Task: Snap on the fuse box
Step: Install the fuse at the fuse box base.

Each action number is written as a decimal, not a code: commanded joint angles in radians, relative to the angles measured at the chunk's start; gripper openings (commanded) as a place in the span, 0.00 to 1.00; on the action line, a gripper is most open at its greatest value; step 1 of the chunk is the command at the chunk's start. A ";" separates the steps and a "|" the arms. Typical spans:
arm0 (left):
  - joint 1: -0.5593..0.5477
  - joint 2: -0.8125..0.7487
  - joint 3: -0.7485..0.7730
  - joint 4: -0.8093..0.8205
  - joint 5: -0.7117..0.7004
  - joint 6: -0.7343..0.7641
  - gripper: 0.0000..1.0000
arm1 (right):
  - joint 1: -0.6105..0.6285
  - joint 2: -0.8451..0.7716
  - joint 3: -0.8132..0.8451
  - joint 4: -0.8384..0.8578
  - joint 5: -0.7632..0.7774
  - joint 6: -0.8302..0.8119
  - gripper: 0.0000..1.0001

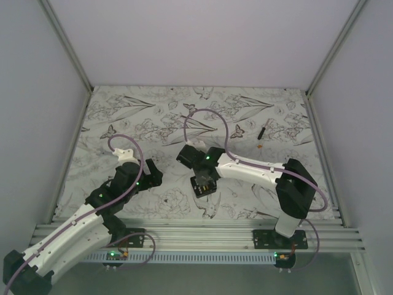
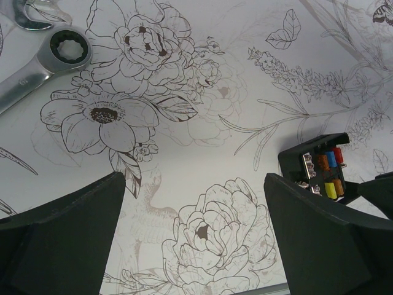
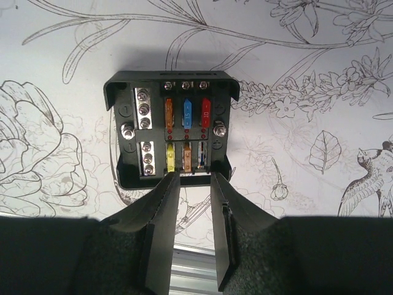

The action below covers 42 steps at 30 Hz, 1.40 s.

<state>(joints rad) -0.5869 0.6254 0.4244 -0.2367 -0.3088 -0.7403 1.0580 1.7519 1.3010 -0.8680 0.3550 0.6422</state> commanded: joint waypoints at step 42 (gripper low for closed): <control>0.008 -0.009 0.004 -0.022 -0.009 0.000 1.00 | -0.035 0.149 -0.141 0.085 -0.106 0.044 0.00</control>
<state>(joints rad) -0.5869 0.6254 0.4244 -0.2371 -0.3088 -0.7403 1.0306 1.7752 1.2118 -0.7731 0.2935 0.6476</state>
